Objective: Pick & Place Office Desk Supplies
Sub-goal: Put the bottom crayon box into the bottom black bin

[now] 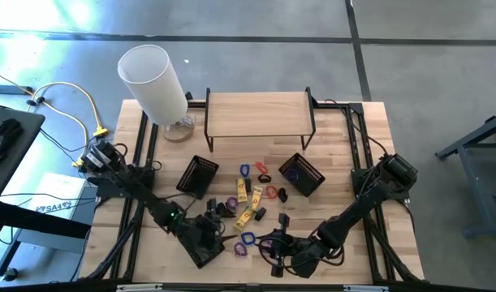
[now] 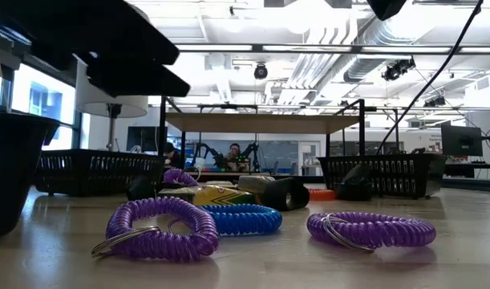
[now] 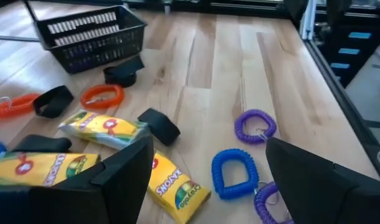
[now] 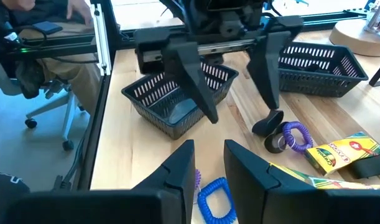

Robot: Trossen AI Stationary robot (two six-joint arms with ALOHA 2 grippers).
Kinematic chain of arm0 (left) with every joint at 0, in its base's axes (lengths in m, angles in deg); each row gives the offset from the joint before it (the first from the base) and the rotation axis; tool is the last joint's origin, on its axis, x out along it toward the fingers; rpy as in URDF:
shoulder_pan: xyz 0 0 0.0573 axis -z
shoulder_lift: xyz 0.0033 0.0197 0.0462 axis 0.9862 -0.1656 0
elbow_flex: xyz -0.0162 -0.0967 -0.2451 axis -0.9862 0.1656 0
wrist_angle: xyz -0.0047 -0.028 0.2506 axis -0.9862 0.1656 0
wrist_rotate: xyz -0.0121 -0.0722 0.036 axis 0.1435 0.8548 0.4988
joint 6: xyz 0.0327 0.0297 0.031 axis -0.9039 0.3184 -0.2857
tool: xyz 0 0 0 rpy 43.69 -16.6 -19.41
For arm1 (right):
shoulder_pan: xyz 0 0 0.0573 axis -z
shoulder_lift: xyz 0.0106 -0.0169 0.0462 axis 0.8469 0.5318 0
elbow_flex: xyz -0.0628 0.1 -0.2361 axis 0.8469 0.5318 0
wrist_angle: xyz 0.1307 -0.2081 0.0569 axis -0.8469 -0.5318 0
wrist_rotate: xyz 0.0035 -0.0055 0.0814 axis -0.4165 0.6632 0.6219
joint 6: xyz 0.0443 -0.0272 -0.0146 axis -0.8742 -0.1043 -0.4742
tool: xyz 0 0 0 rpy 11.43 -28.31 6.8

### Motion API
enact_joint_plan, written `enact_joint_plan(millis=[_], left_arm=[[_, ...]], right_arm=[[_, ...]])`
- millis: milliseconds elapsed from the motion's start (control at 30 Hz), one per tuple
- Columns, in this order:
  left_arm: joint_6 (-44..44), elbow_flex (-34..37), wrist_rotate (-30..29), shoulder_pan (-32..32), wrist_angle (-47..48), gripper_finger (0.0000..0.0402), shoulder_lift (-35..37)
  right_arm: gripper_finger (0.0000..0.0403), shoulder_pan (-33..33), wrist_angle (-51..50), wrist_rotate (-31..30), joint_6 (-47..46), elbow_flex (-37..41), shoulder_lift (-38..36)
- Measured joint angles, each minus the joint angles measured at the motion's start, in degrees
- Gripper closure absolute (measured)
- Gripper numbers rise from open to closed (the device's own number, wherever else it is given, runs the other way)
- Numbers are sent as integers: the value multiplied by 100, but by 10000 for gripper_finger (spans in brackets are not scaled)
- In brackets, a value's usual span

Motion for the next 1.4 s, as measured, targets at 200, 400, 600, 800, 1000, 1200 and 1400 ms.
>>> enact_joint_plan(millis=[200,400,600,800,1000,1200,1400], left_arm=[[161,-638,133,156,768,105,-136],[959,-1685,368,-43,2949,127,-127],[1757,-1692,902,-413,3129,129,-376],[1759,-1681,968,-568,2854,129,-854],[1924,-1681,900,-720,2925,129,-898],[2099,-1679,1175,-840,3002,129,-1068],[2358,-1684,1358,-947,3023,129,-1212]], right_arm=[[329,-9,22,0,0,0,0],[329,-42,73,110,2,0,0],[329,-124,106,120,107,0,0],[329,-193,117,116,155,0,0],[329,-262,115,110,157,0,0],[329,-273,116,111,235,0,0],[329,-273,127,110,256,0,0]])
